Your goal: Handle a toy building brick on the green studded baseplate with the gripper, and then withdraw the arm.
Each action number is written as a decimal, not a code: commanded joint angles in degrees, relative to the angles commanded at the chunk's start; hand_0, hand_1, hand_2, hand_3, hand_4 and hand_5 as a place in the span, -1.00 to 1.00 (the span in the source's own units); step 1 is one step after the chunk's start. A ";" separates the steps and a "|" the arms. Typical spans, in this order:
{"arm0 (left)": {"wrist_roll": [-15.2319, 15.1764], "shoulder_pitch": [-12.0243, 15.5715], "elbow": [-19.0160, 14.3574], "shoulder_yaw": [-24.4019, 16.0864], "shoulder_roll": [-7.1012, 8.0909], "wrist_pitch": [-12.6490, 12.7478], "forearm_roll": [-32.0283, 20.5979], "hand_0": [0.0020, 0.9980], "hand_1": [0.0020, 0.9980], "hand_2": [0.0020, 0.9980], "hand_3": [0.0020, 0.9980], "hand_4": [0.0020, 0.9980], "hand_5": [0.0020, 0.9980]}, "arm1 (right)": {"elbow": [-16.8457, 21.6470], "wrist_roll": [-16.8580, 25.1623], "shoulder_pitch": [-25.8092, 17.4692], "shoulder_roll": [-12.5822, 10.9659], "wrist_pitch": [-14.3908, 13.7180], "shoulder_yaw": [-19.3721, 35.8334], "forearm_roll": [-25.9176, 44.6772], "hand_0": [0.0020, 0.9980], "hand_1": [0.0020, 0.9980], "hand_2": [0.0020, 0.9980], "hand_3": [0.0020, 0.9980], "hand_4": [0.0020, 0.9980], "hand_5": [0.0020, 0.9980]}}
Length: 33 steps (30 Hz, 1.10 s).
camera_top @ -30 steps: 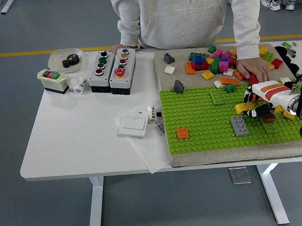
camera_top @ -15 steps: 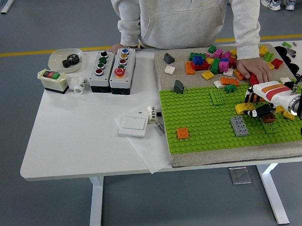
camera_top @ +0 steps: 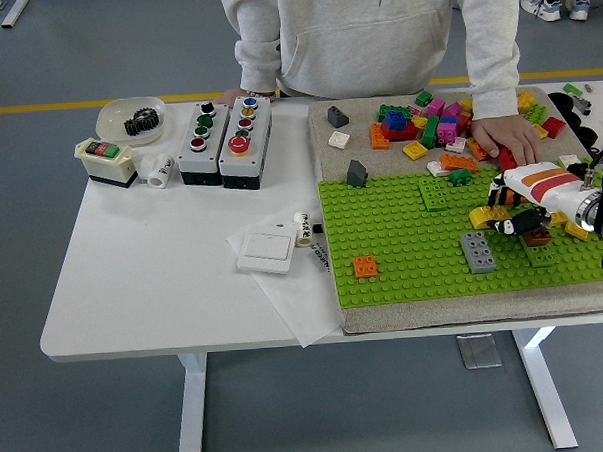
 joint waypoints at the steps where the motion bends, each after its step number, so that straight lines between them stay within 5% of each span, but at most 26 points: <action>1: 0.02 0.03 0.00 -0.04 0.00 -0.01 0.07 0.62 0.65 0.60 0.30 0.43 0.23 | 0.01 0.07 -0.03 -0.03 -0.07 0.03 -0.05 -0.39 -0.15 0.00 0.01 0.44 -0.23; 33: 0.28 0.58 0.08 -0.82 0.08 -0.16 1.28 0.62 0.65 0.60 0.30 0.43 0.23 | 3.81 0.82 -1.07 -2.64 -1.42 3.97 -3.02 -0.40 -0.17 -0.01 0.01 0.35 -0.26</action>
